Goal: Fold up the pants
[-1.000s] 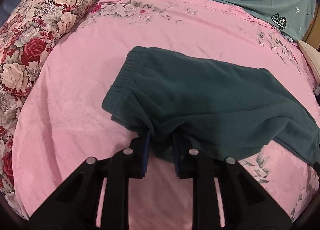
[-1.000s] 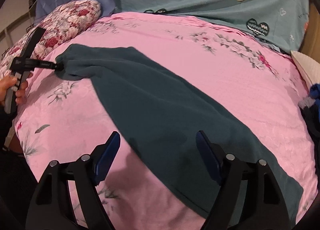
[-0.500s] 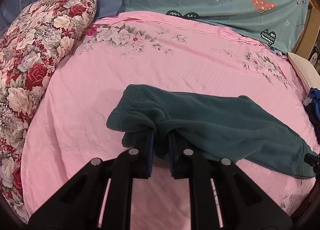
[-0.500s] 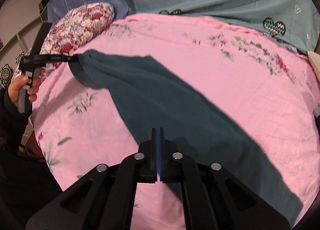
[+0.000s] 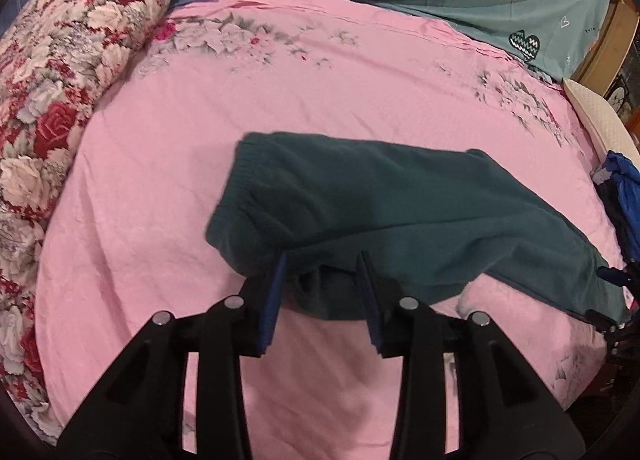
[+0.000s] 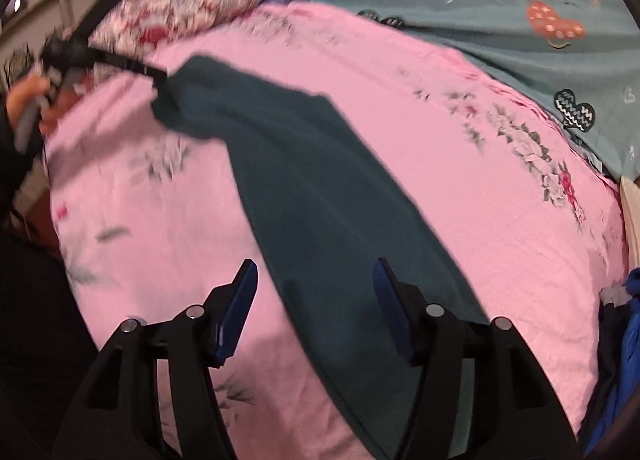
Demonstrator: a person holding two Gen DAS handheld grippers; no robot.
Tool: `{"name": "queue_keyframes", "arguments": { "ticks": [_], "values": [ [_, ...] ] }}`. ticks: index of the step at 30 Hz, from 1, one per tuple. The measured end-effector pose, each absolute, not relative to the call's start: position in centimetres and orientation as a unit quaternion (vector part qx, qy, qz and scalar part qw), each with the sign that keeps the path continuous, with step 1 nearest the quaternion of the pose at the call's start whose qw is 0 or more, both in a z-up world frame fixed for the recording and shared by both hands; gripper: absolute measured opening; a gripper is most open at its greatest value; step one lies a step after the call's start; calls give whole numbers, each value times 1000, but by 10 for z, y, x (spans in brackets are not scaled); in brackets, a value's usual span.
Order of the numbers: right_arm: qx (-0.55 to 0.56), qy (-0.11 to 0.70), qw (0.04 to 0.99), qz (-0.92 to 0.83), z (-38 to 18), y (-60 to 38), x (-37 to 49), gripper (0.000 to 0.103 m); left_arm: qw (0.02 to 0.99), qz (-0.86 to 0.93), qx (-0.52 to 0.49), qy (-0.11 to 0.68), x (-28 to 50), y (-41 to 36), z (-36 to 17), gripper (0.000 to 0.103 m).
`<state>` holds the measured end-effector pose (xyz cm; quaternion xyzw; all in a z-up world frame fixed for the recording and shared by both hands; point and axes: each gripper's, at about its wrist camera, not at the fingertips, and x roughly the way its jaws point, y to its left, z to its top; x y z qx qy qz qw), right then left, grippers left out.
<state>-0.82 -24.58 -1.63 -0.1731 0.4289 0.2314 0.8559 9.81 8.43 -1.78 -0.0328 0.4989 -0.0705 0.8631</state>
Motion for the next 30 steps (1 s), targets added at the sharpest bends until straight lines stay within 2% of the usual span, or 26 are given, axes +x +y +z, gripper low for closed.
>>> {"name": "queue_keyframes", "arguments": {
  "ticks": [4, 5, 7, 8, 10, 14, 21, 23, 25, 26, 30],
  "values": [
    [-165, 434, 861, 210, -28, -249, -3, 60, 848, -90, -53, 520, 102, 66, -41, 33],
    [-158, 438, 860, 211, -30, -251, -2, 58, 843, -90, -71, 526, 107, 66, -48, 32],
    [-129, 460, 847, 232, -36, -254, 4, 9, 839, -79, -96, 529, 116, 67, -57, 21],
    [-115, 463, 846, 237, -37, -256, 6, 0, 840, -76, -112, 525, 120, 69, -57, 17],
    [-95, 460, 848, 245, -35, -261, 6, 0, 846, -78, -123, 513, 125, 68, -53, 6],
    [-54, 446, 856, 256, -19, -274, 1, 0, 845, -84, -161, 502, 133, 76, -42, 4],
    [-42, 436, 866, 242, -8, -286, 0, 0, 850, -85, -148, 499, 139, 69, -28, 4],
    [-39, 435, 866, 242, -8, -287, 2, 0, 846, -82, -148, 506, 140, 68, -33, 14],
    [-36, 431, 868, 244, -6, -289, 2, 0, 839, -80, -157, 514, 138, 70, -41, 61],
    [-32, 429, 869, 246, -4, -290, 2, 0, 836, -78, -167, 516, 135, 73, -44, 68],
    [-11, 413, 877, 245, 11, -300, 5, 0, 831, -84, -175, 522, 126, 73, -51, 72]
  ]
}}
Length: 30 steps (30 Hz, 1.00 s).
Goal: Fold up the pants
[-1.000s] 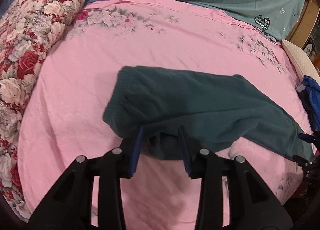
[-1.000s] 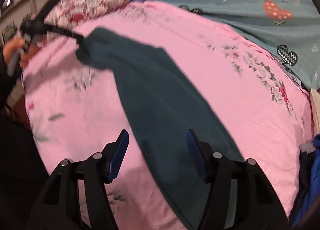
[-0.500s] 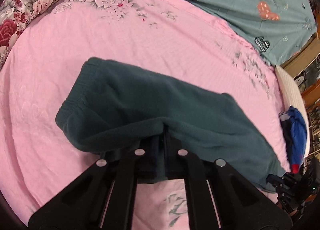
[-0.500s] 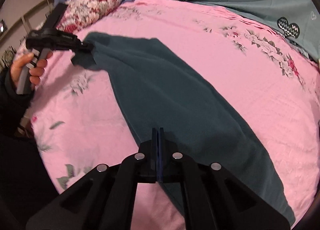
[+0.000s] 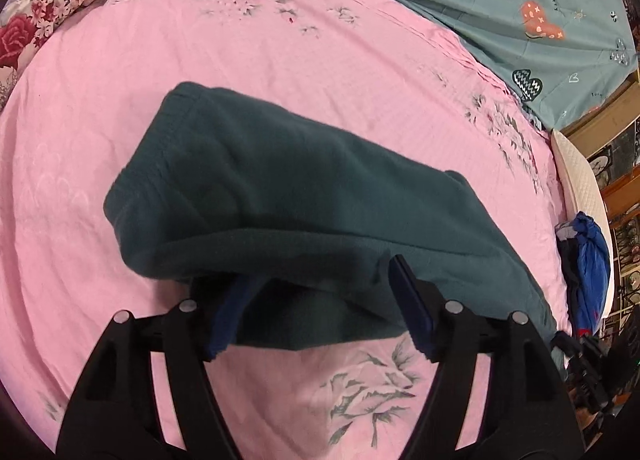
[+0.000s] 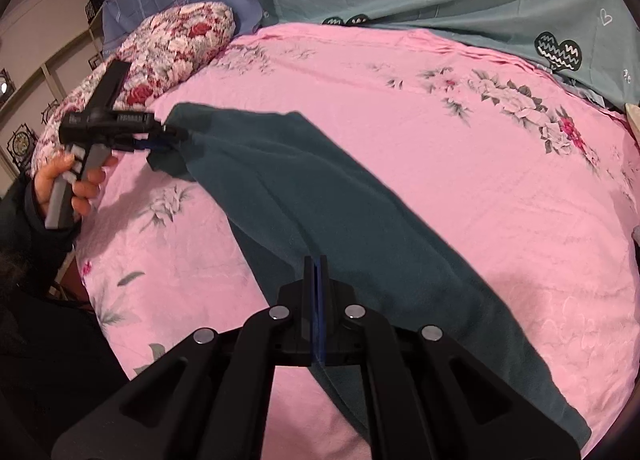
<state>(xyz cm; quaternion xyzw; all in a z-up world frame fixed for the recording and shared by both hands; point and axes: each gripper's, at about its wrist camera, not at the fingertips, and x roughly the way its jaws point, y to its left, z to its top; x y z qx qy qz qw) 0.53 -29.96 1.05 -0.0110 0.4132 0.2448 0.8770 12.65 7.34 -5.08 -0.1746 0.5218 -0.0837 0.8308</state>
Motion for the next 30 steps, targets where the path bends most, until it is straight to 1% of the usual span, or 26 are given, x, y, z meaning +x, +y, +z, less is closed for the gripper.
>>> {"name": "queue_keyframes", "arguments": {
  "ticks": [5, 6, 7, 8, 9, 10, 11, 12, 14, 18, 21, 23, 25, 26, 27, 28, 29, 30],
  "values": [
    [7, 396, 889, 232, 26, -314, 13, 0, 827, -79, -179, 528, 130, 69, -58, 74],
    [8, 393, 890, 231, 28, -315, 14, 0, 829, -77, -179, 525, 132, 68, -58, 71],
    [10, 391, 891, 230, 30, -316, 14, 0, 831, -74, -177, 522, 133, 68, -58, 64],
    [10, 389, 892, 230, 31, -316, 14, 0, 834, -69, -175, 519, 134, 68, -58, 54],
    [12, 387, 893, 230, 32, -317, 13, 0, 832, -68, -177, 521, 135, 69, -59, 32],
    [14, 385, 894, 229, 33, -318, 13, 0, 831, -67, -180, 522, 136, 71, -60, 19],
    [17, 382, 895, 228, 34, -320, 12, 0, 830, -68, -188, 521, 136, 74, -60, 15],
    [20, 379, 897, 227, 37, -322, 13, 0, 830, -70, -194, 519, 136, 77, -58, 9],
    [25, 371, 901, 224, 42, -326, 16, 0, 834, -74, -202, 509, 133, 81, -49, 9],
    [28, 342, 914, 218, 66, -334, 26, 0, 854, -82, -183, 480, 126, 78, -12, 9],
    [32, 319, 922, 218, 90, -341, 46, 0, 863, -79, -172, 468, 137, 78, 9, 9],
    [28, 329, 920, 212, 97, -343, 68, 0, 861, -78, -172, 472, 159, 75, 16, 9],
    [25, 360, 901, 239, 95, -336, 81, 0, 864, -76, -161, 472, 178, 68, 22, 9],
    [9, 369, 893, 256, 92, -327, 80, 3, 864, -78, -155, 472, 186, 62, 24, 9],
    [-12, 378, 885, 272, 88, -317, 76, 24, 864, -83, -151, 472, 195, 56, 27, 9],
    [-48, 384, 878, 282, 80, -304, 67, 40, 865, -88, -146, 471, 201, 50, 31, 9],
    [-81, 380, 876, 285, 73, -294, 56, 74, 867, -90, -140, 469, 206, 46, 35, 9],
    [-112, 373, 873, 293, 64, -283, 44, 90, 869, -93, -136, 466, 210, 43, 39, 9]
  ]
}}
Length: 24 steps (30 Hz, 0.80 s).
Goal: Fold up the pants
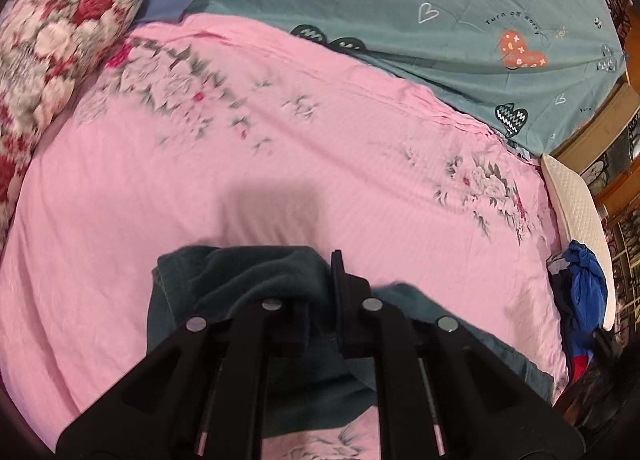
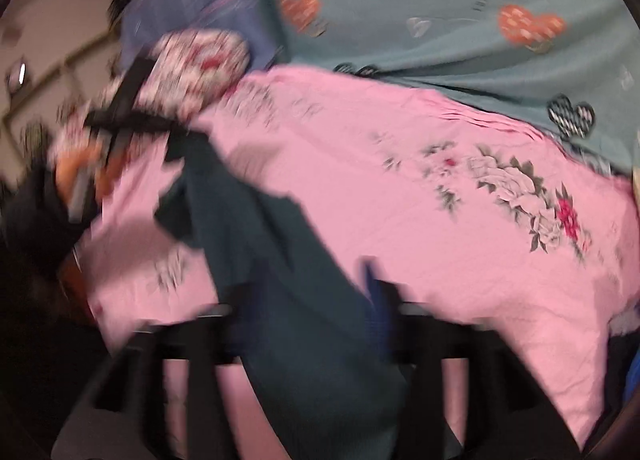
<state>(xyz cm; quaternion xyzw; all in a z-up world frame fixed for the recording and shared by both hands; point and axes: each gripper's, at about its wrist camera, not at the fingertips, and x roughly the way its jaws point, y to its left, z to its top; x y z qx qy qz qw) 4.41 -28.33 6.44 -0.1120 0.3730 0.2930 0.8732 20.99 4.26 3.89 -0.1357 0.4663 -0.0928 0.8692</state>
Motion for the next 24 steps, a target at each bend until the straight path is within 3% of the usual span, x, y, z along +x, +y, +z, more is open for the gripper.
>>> {"name": "queue_keyframes", "arguments": {
  "ticks": [8, 10, 11, 12, 13, 19, 21, 24],
  "values": [
    [-183, 391, 842, 323, 11, -233, 2, 88, 881, -101, -131, 444, 220, 35, 68, 9],
    [-186, 409, 838, 310, 2, -226, 10, 65, 884, -105, -130, 437, 218, 32, 76, 9],
    [-188, 423, 835, 297, -5, -225, 16, 35, 885, -107, -130, 434, 216, 32, 81, 9],
    [-194, 437, 832, 280, -12, -223, 20, 15, 886, -109, -130, 431, 216, 30, 84, 9],
    [-206, 444, 831, 264, -18, -222, 22, 10, 888, -111, -130, 428, 214, 30, 88, 9],
    [-284, 419, 838, 204, -26, -213, 7, 12, 891, -115, -129, 420, 211, 30, 99, 9],
    [-313, 395, 845, 180, -25, -209, 0, 39, 892, -117, -127, 418, 211, 30, 100, 9],
    [-323, 400, 840, 173, -33, -205, 0, 41, 892, -121, -130, 416, 212, 31, 101, 9]
  ]
}}
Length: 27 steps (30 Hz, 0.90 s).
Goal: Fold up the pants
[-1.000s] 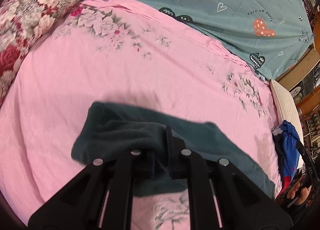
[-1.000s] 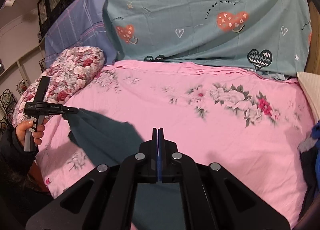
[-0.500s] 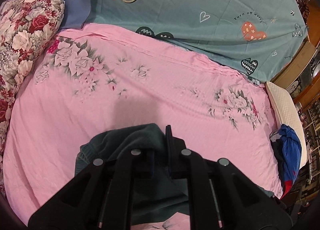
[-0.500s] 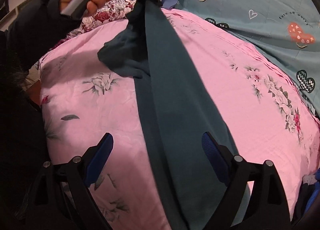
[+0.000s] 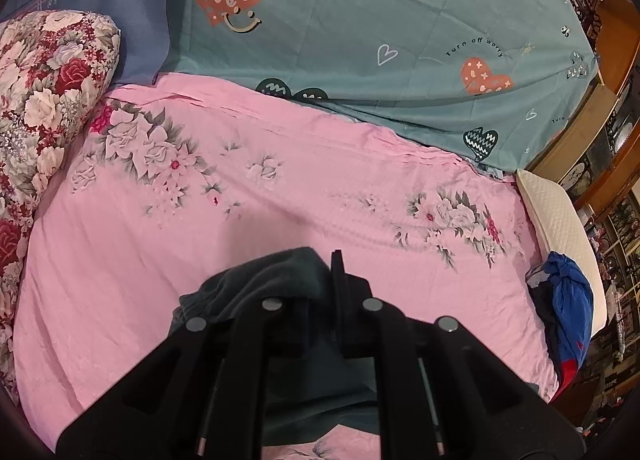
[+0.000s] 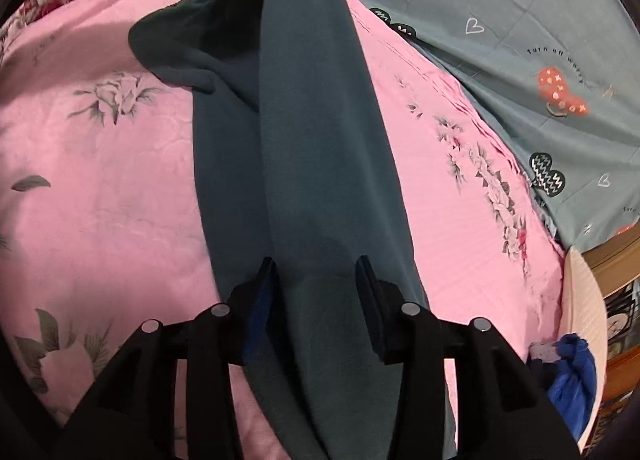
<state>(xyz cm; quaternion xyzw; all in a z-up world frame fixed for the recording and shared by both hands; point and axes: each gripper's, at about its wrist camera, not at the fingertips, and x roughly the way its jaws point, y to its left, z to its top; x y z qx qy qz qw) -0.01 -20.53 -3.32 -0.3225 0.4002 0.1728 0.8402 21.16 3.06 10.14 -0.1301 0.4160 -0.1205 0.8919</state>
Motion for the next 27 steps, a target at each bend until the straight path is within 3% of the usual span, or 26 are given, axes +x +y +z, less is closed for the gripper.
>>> {"name": "queue_keyframes", "arguments": {
  "ticks": [1, 2, 9, 15, 17, 18, 19, 20, 23, 27],
  "values": [
    [-316, 409, 838, 172, -36, -208, 3, 34, 892, -120, -130, 415, 212, 31, 101, 9],
    [-312, 415, 840, 158, -39, -212, 8, 0, 892, -121, -131, 415, 212, 32, 101, 9],
    [-253, 371, 890, 75, 17, -264, 62, 1, 889, -112, -131, 424, 225, 38, 90, 9],
    [-249, 339, 907, 5, 61, -291, 179, 1, 893, -86, -130, 422, 285, 33, 80, 9],
    [-236, 345, 908, -28, 55, -293, 230, 1, 887, -92, -104, 440, 329, 26, 59, 27],
    [-233, 367, 900, -39, 44, -293, 251, 7, 877, -94, -93, 461, 348, 24, 42, 50],
    [-231, 402, 885, -53, 28, -297, 272, 15, 866, -77, -89, 486, 362, 26, 23, 64],
    [-222, 418, 879, -61, 20, -300, 279, 34, 855, -64, -90, 506, 367, 29, 10, 63],
    [-179, 395, 900, -42, 28, -305, 247, 48, 852, -78, -113, 505, 352, 48, 9, 65],
    [-158, 380, 909, 67, 48, -288, 162, 73, 873, -76, -114, 468, 290, 86, 42, 81]
  ]
}}
